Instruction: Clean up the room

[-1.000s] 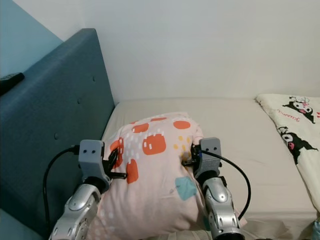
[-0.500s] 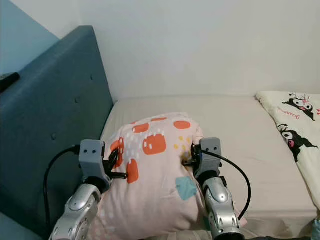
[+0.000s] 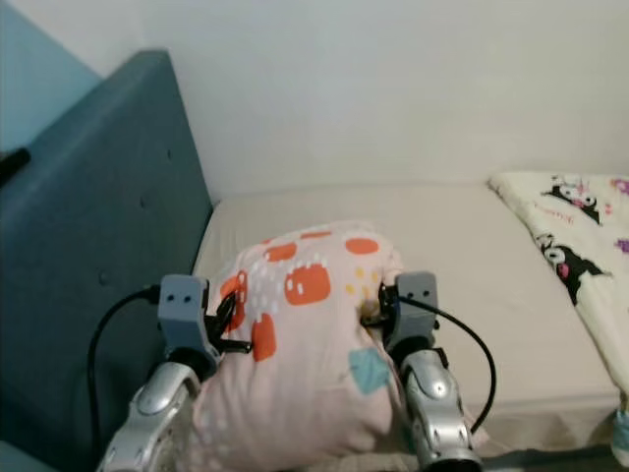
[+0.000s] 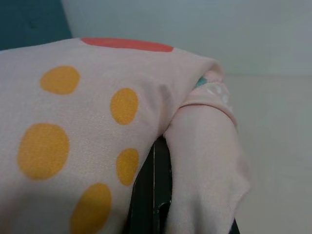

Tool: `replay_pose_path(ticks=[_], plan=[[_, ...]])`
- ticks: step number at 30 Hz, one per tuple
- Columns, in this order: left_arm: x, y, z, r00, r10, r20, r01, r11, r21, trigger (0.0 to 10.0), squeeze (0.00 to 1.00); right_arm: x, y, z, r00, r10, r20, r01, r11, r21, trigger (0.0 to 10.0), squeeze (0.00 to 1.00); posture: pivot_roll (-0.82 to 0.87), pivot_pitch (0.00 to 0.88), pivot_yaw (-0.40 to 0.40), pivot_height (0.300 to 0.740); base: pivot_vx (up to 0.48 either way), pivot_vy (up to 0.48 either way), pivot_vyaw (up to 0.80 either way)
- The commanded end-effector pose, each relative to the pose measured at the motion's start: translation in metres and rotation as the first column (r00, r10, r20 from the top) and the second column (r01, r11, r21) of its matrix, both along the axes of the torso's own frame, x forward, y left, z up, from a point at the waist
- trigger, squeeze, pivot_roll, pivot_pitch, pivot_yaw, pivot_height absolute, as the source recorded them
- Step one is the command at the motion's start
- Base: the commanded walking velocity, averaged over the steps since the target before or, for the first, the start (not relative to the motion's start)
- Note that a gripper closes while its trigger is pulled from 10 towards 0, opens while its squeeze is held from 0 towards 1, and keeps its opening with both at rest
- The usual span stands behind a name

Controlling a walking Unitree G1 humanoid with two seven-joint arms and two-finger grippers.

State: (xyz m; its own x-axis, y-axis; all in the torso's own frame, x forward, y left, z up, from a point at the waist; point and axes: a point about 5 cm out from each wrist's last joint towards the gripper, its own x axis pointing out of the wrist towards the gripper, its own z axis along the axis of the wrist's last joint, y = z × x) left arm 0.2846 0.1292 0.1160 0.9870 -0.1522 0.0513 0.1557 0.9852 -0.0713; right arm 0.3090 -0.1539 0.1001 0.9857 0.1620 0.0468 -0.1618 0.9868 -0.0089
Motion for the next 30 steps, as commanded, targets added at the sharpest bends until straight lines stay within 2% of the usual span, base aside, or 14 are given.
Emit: replay_pose_path(ticks=[1, 3, 12, 20, 25, 27, 30], plan=[[0.000, -0.004, 0.007, 0.999, -0.021, 0.045, 0.021, 1.000, -0.002, 10.0, 0.00, 0.001, 0.002, 0.005, 0.999, 0.006, 0.042, -0.006, 1.000, 0.007, 10.0, 0.00, -0.01, 0.076, -0.012, 0.740, 0.000, 0.304, 0.00], [0.001, -0.004, 0.007, 0.999, -0.014, 0.042, 0.014, 1.000, 0.004, 10.0, 0.00, 0.001, 0.002, 0.005, 0.999, 0.006, 0.042, -0.007, 1.000, 0.008, 10.0, 0.00, -0.01, 0.075, -0.012, 0.740, 0.000, 0.000, 0.00], [0.001, -0.003, 0.009, 0.999, -0.005, 0.051, 0.005, 1.000, 0.004, 10.0, 0.00, 0.001, 0.003, 0.005, 0.999, 0.007, 0.043, -0.007, 1.000, 0.009, 10.0, 0.00, -0.01, 0.072, -0.012, 0.740, 0.000, -0.480, 0.00], [0.003, -0.005, 0.007, 0.999, 0.012, 0.035, -0.012, 1.000, -0.002, 10.0, 0.00, 0.001, 0.003, 0.005, 0.999, 0.008, 0.046, -0.008, 1.000, 0.012, 10.0, 0.00, -0.01, 0.063, -0.009, 0.740, 0.000, 0.000, 0.00], [0.004, -0.009, 0.002, 1.000, 0.014, -0.001, -0.014, 1.000, 0.027, 10.0, 0.00, 0.001, 0.002, 0.003, 0.999, 0.007, 0.031, -0.008, 1.000, 0.016, 10.0, 0.00, -0.01, 0.062, -0.007, 0.740, 0.000, 0.000, 0.00], [0.006, -0.011, -0.003, 1.000, 0.008, -0.019, -0.007, 0.998, 0.057, 10.0, 0.00, 0.003, 0.002, -0.001, 1.000, 0.014, -0.014, -0.014, 1.000, 0.009, 10.0, 0.00, -0.01, 0.060, -0.007, 0.740, 0.000, 0.000, 0.00], [0.009, -0.008, -0.010, 0.998, 0.048, -0.052, -0.044, 0.996, 0.083, 10.0, 0.00, 0.005, 0.002, -0.001, 1.000, 0.012, -0.017, -0.013, 1.000, -0.016, 10.0, 0.00, -0.01, 0.062, -0.009, 0.740, 0.000, 0.000, 0.00]])
